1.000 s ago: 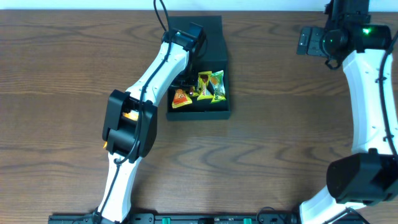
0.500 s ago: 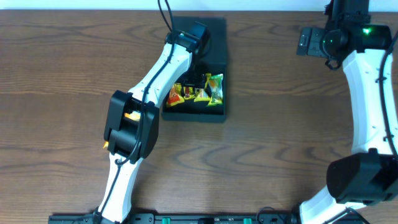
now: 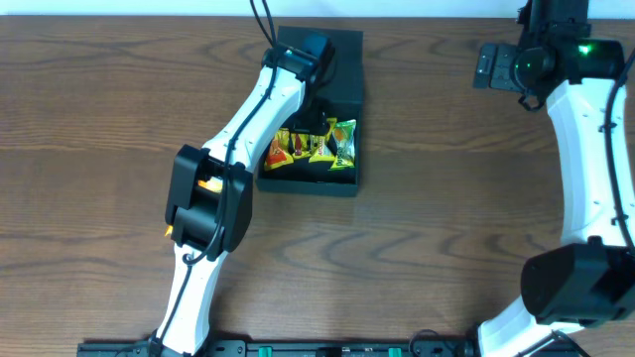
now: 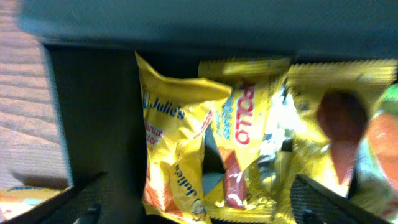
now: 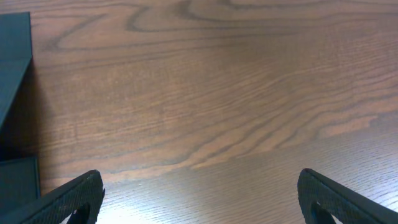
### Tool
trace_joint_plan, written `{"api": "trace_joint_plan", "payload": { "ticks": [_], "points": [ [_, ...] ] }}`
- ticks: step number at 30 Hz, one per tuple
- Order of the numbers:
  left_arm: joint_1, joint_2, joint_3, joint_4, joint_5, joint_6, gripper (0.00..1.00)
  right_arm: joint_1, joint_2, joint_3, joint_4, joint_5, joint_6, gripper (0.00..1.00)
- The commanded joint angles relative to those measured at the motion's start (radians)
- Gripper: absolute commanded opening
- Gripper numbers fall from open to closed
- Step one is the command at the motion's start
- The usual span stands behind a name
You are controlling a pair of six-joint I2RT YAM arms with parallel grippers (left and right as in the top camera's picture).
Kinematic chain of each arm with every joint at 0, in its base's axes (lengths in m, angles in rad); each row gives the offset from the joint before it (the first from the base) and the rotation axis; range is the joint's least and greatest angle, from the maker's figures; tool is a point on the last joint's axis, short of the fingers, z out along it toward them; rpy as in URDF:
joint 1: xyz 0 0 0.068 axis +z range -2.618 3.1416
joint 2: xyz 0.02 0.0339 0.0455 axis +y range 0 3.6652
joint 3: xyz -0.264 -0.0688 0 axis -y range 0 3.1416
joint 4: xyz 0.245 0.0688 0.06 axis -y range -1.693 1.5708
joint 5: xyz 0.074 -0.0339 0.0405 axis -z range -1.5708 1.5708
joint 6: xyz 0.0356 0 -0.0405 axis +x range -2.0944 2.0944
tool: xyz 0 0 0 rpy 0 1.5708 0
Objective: Pack container
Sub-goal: 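Lower the packet into the box and open the left gripper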
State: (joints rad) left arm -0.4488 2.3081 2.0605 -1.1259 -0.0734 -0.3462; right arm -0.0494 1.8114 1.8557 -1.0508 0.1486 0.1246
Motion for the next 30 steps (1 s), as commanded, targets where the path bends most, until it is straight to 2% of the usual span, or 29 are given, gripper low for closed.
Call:
{"api": "trace_joint_plan", "payload": {
  "ticks": [1,2,5,11,14,30],
  "points": [
    [-0.002,0.000,0.031,0.008,0.056,0.006,0.52,-0.003,0.007,-0.004,0.000,-0.003,-0.006,0.99],
    [-0.004,0.000,0.031,0.013,0.077,0.006,0.06,-0.003,0.007,-0.004,0.000,-0.003,-0.006,0.99],
    [-0.012,0.000,0.031,0.028,0.133,0.006,0.06,-0.003,0.007,-0.004,0.000,-0.004,-0.006,0.99],
    [-0.031,-0.001,0.031,0.026,0.139,0.010,0.06,-0.003,0.007,-0.004,-0.001,-0.004,-0.006,0.99],
    [-0.054,-0.001,0.031,0.024,0.182,0.058,0.06,-0.003,0.007,-0.004,-0.001,-0.004,-0.006,0.99],
    [-0.167,0.005,0.030,0.023,0.254,0.050,0.06,-0.003,0.007,-0.004,-0.004,-0.003,-0.006,0.99]
  ]
}}
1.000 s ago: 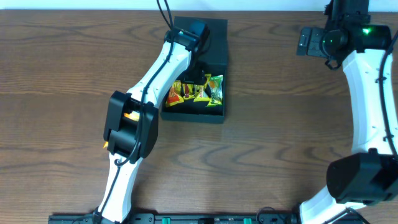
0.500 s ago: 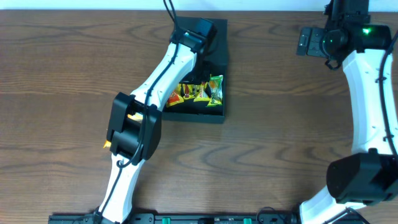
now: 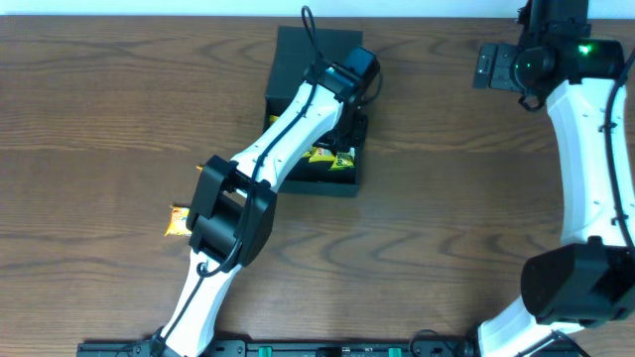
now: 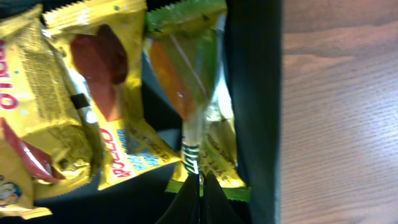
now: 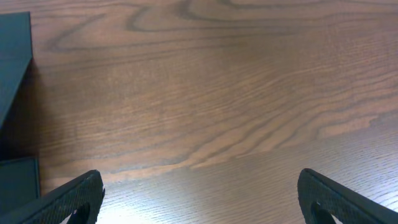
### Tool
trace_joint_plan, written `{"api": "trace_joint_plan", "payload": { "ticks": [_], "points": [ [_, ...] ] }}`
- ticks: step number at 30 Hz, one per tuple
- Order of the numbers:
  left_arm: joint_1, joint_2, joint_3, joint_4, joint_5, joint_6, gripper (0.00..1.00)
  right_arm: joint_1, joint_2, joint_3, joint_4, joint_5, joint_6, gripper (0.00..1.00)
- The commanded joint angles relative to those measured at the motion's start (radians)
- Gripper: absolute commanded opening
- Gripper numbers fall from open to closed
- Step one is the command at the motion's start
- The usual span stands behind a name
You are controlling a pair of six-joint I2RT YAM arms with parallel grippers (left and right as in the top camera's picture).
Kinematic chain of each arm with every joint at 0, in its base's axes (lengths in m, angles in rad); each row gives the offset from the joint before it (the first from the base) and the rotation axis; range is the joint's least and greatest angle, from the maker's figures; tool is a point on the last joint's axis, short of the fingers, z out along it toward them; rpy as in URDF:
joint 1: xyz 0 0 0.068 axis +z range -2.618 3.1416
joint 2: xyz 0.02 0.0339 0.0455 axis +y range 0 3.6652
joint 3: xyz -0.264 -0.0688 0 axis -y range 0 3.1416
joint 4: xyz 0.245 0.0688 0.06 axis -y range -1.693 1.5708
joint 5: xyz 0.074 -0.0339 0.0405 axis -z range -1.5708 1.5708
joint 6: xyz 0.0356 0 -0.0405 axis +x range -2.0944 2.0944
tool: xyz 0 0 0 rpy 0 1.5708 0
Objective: Pack container
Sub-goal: 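Lower the packet into the box and open the left gripper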
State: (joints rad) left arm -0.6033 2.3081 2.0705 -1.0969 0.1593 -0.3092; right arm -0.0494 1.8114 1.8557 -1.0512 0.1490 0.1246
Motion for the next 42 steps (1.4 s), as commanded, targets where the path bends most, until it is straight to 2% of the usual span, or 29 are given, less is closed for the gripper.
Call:
{"api": "trace_joint_plan", "payload": {
  "ticks": [1,9,10,12,13,14,15,20,28,30,31,32,33,38,42],
  "points": [
    [-0.015,0.007,0.020,-0.007,0.022,0.013,0.06,-0.003,0.007,-0.004,-0.005,-0.004,-0.006,0.99],
    [-0.036,0.026,0.019,-0.012,0.022,-0.003,0.05,-0.003,0.007,-0.004,-0.019,-0.004,-0.007,0.99],
    [-0.037,0.026,0.019,-0.008,0.022,-0.003,0.08,-0.003,0.007,-0.004,-0.019,-0.004,-0.007,0.99],
    [-0.037,0.026,0.019,0.000,0.026,-0.010,0.29,-0.003,0.007,-0.004,-0.019,-0.003,-0.007,0.99],
    [-0.037,0.026,0.019,0.002,0.032,-0.010,0.32,-0.003,0.007,-0.004,-0.019,-0.003,-0.007,0.99],
    [-0.037,0.026,0.019,0.004,0.050,-0.010,0.40,-0.003,0.007,-0.004,-0.019,-0.003,-0.008,0.99],
    [-0.037,0.026,0.019,0.007,0.060,-0.010,0.40,-0.003,0.007,-0.004,-0.019,-0.003,-0.011,0.99],
    [-0.037,0.026,0.019,0.017,0.070,-0.010,0.31,-0.003,0.007,-0.004,-0.019,-0.003,-0.011,0.99],
    [-0.035,0.026,0.019,0.024,0.064,-0.027,0.31,-0.003,0.007,-0.004,-0.019,-0.003,-0.011,0.99],
    [-0.030,0.026,0.019,0.012,0.039,-0.028,0.27,-0.003,0.007,-0.004,-0.018,-0.003,-0.011,0.99],
    [-0.026,0.026,0.019,0.004,0.024,-0.028,0.23,-0.003,0.007,-0.004,-0.018,-0.003,-0.011,0.99],
    [-0.022,0.026,0.019,-0.006,0.011,-0.028,0.09,-0.003,0.007,-0.004,-0.016,-0.003,-0.011,0.99],
    [-0.016,0.026,0.019,-0.019,-0.006,-0.028,0.06,-0.003,0.007,-0.004,-0.016,-0.003,-0.011,0.99],
    [0.017,0.011,0.023,-0.050,-0.055,-0.027,0.06,-0.003,0.007,-0.004,-0.014,-0.003,-0.010,0.99],
    [0.039,-0.056,0.061,-0.056,-0.162,-0.027,0.06,-0.003,0.007,-0.004,-0.013,-0.003,-0.010,0.99]
  ]
}}
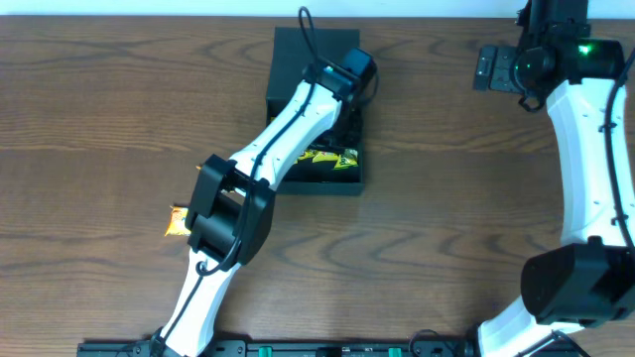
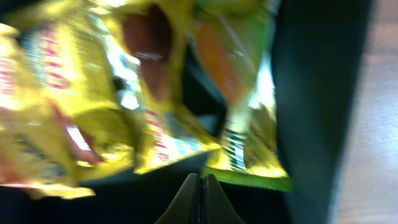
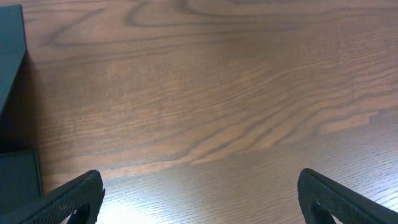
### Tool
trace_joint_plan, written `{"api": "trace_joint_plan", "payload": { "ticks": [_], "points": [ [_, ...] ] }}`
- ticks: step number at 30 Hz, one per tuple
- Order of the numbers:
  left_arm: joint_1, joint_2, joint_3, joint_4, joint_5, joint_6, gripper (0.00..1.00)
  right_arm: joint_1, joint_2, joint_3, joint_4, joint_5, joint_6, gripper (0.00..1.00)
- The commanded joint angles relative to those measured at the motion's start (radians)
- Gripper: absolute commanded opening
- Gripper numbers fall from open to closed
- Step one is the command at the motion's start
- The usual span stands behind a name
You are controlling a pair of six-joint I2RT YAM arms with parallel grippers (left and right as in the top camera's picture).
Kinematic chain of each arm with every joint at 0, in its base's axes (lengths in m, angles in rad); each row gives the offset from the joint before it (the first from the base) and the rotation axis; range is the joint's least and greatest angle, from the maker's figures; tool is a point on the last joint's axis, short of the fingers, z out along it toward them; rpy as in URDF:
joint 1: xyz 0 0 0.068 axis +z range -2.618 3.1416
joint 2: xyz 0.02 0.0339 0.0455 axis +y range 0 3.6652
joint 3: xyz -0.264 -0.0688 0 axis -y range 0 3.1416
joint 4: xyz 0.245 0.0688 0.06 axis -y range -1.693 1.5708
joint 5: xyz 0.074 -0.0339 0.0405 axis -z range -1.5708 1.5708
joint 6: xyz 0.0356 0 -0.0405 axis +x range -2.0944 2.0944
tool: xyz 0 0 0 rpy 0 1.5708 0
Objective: Pack container
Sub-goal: 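Lower the packet into the box and open the left gripper, then move the left gripper to the yellow Julie's Le Mond packet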
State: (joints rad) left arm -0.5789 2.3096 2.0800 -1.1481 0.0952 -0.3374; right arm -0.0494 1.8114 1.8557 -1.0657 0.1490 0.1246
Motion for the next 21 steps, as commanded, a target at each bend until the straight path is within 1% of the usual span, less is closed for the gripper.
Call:
{"api": "trace_joint_plan", "payload": {
  "ticks": [1,3,5,6,8,11,13,15,19,21],
  "points": [
    [0.018,-0.085,0.064,-0.005,-0.146,0.000,0.06,-0.003,0.007,-0.004,0.003,-0.003,-0.011,0.99],
    [0.032,-0.154,0.076,-0.005,-0.264,0.000,0.06,-0.003,0.007,-0.004,0.007,-0.003,-0.010,0.99],
    [0.060,-0.224,0.076,-0.011,-0.338,0.006,0.06,-0.003,0.007,-0.004,0.011,-0.003,-0.011,0.99],
    [0.077,-0.254,0.076,-0.019,-0.345,0.034,0.06,-0.003,0.007,-0.004,0.013,-0.003,-0.011,0.99],
    [0.128,-0.314,0.076,-0.062,-0.347,0.142,0.06,-0.003,0.007,-0.004,0.022,-0.003,-0.011,0.99],
    [0.214,-0.333,0.075,-0.209,-0.346,0.224,0.06,-0.003,0.007,-0.004,0.040,-0.003,-0.010,0.99],
    [0.266,-0.333,0.047,-0.275,-0.331,0.219,0.06,-0.003,0.007,-0.004,0.045,-0.003,-0.010,0.99],
    [0.316,-0.333,0.009,-0.299,-0.290,0.167,0.06,-0.003,0.007,-0.004,0.051,-0.003,-0.010,0.99],
    [0.394,-0.335,-0.080,-0.261,-0.219,0.077,0.06,-0.003,0.007,-0.004,0.060,-0.004,-0.012,0.99],
    [0.412,-0.354,-0.081,-0.249,-0.205,0.044,0.06,-0.002,0.007,-0.004,0.062,-0.069,-0.098,0.99]
  ]
}}
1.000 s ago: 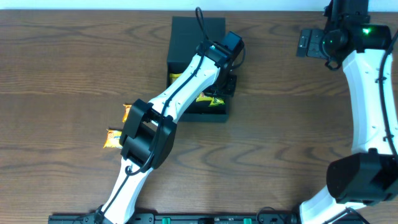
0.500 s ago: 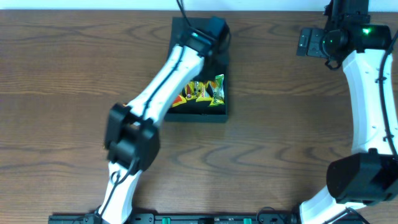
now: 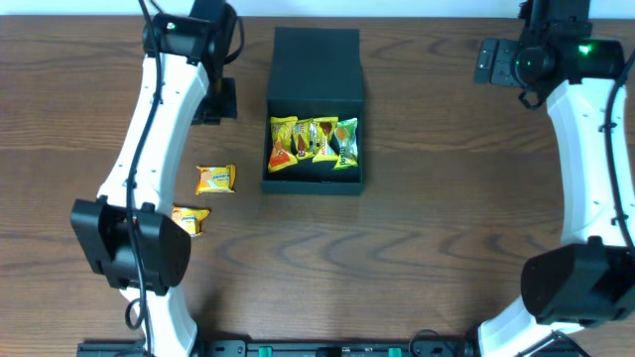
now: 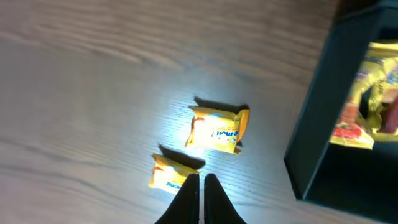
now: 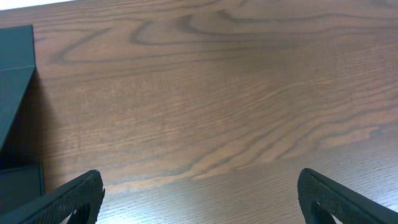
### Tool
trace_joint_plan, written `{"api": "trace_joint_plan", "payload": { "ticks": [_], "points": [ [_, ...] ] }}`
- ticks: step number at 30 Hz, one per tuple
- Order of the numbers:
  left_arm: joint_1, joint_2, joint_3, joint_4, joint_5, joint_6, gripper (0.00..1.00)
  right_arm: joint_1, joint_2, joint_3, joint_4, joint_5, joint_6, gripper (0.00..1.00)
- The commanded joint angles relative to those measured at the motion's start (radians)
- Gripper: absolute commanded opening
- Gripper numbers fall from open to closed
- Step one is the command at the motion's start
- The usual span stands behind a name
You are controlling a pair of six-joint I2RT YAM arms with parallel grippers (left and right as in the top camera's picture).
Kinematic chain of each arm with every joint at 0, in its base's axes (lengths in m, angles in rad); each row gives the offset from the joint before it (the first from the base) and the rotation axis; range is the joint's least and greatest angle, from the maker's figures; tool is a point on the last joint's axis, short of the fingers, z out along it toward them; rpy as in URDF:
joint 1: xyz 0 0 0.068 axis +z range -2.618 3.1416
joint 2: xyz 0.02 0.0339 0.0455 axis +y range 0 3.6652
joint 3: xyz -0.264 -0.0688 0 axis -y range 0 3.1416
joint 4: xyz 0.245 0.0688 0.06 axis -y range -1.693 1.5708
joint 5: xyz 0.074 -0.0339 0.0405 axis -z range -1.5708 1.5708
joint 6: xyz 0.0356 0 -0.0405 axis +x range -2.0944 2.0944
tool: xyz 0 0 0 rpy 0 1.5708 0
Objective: Pack container
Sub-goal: 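Move the left gripper to the yellow Julie's Le Mond packet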
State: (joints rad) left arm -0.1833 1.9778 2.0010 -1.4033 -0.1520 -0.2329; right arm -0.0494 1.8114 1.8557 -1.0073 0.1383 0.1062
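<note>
The black container sits at the table's middle back with its lid folded open behind it. Several yellow and green snack packets lie inside. Two yellow packets lie on the wood to its left, one nearer the box and one further forward; the left wrist view shows them too, the nearer and the further. My left gripper is shut with nothing in it and hovers above those two, left of the container wall. My right gripper is wide open over bare wood, far right.
The left arm reaches along the table's left side up to the back edge. The right arm stands along the right side. A corner of the lid shows at the left of the right wrist view.
My left gripper, shut, was over the container's right side by the green packet. It is now outside the box, to its left, above the two loose packets. The right gripper is unchanged.
My left gripper was open over the packets in the container. Then it was shut at the green packet's edge on the container's right side, and stayed so. Now it is shut above the two packets on the table. The right gripper stayed open throughout.
</note>
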Motion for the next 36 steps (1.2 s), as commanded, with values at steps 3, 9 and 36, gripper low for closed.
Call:
{"api": "trace_joint_plan", "payload": {
  "ticks": [3,9,36],
  "points": [
    [0.045,-0.083,-0.002,0.039,0.037,-0.063,0.06,0.008,0.007,-0.004,0.019,-0.147,-0.142,0.99],
    [0.211,-0.206,-0.087,0.024,0.075,-0.054,0.06,0.040,0.007,-0.004,0.083,-0.150,-0.150,0.99],
    [0.201,-0.657,-1.149,0.476,0.211,-0.246,0.82,0.045,0.007,-0.004,0.121,-0.151,-0.168,0.99]
  ]
}}
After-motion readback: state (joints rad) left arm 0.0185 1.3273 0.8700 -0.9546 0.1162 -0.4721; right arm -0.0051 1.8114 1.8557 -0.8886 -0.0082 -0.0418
